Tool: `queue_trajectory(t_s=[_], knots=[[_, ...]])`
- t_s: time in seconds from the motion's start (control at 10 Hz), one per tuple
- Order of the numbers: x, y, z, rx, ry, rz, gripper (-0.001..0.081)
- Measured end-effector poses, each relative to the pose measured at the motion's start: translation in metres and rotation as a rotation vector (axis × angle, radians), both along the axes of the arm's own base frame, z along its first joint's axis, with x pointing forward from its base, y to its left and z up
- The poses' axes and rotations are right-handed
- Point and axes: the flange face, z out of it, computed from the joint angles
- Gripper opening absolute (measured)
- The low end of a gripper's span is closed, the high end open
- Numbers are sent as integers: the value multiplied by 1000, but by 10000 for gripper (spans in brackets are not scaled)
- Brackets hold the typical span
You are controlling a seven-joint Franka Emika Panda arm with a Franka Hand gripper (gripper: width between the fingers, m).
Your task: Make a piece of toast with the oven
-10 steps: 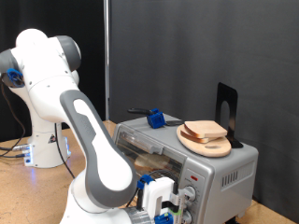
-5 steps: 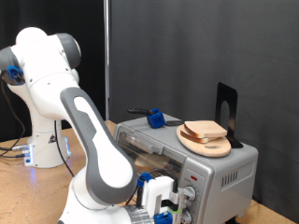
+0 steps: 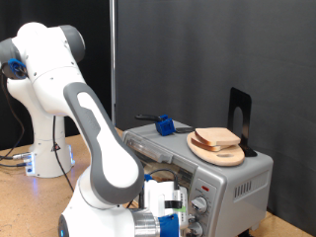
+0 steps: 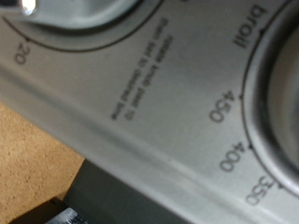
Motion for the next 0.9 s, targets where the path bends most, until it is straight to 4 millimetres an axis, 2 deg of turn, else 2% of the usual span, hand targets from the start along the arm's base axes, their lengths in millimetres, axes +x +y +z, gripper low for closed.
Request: queue_trajectory(t_s=[0.2,0.6,0.9], knots=[[-2,0,-1,-6,-63,-3,232],[-7,-5,-2,-79,-359,-27,236],[0,-10,14,-82,-400,-49,212]])
